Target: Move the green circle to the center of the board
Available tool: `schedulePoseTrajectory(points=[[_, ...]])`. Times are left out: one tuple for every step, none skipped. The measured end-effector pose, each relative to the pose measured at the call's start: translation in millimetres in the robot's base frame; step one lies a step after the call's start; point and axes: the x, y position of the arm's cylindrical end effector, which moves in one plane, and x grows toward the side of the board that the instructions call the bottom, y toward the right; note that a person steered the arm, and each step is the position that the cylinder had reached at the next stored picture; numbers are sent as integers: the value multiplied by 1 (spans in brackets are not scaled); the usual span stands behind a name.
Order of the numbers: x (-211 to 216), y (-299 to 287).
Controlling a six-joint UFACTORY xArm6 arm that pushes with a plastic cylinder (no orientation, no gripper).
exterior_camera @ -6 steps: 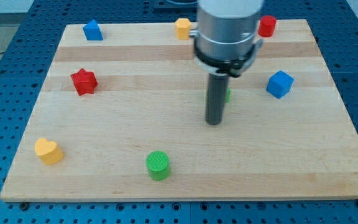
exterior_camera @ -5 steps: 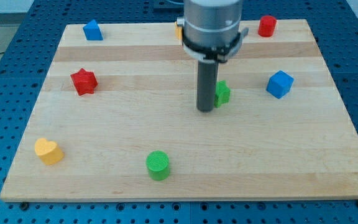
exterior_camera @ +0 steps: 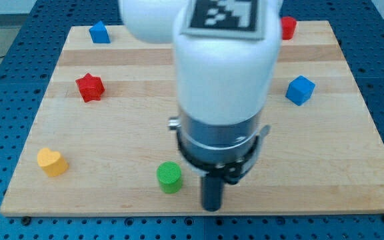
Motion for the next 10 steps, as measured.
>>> schedulePoseTrajectory(points=[[-46,-57],[-87,-81],[-74,-105],[-84,-142],[-128,-125],[-140,-100],[-104,-121],[-87,-102],[-132,-93],[-165,-76]])
